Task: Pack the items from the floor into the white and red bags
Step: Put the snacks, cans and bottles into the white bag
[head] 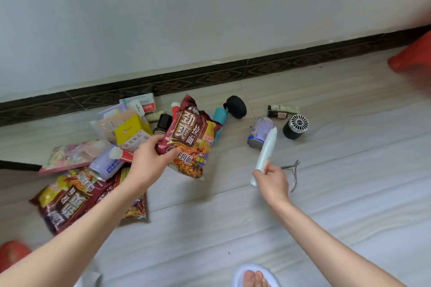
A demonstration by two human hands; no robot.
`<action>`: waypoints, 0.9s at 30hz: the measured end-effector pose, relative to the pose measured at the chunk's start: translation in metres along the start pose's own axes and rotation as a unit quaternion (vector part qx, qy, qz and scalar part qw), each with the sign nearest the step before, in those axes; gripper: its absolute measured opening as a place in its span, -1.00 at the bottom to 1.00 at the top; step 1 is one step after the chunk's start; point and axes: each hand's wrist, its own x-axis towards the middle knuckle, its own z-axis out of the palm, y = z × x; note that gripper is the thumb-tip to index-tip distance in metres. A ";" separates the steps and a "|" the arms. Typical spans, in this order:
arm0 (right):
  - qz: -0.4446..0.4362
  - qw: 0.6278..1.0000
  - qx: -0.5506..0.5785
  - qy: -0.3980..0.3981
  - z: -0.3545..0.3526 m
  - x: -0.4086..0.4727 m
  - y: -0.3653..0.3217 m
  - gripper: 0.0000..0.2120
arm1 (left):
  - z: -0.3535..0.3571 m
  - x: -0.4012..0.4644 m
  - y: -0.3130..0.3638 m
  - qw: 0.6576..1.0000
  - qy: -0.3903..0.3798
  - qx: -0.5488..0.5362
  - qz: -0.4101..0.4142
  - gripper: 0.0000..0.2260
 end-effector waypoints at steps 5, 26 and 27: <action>-0.139 0.988 -0.024 -0.057 0.006 -0.068 -0.069 -0.76 | -0.092 -0.060 0.008 0.998 0.066 0.007 0.007 -0.75; -0.489 0.648 -0.420 -0.406 0.166 -0.361 -0.066 -0.66 | -0.231 -0.400 -0.213 0.803 0.432 -0.295 -0.285 -0.75; -0.470 0.650 -0.428 -0.416 0.174 -0.364 -0.053 -0.65 | -0.224 -0.408 -0.224 0.791 0.431 -0.312 -0.301 -0.79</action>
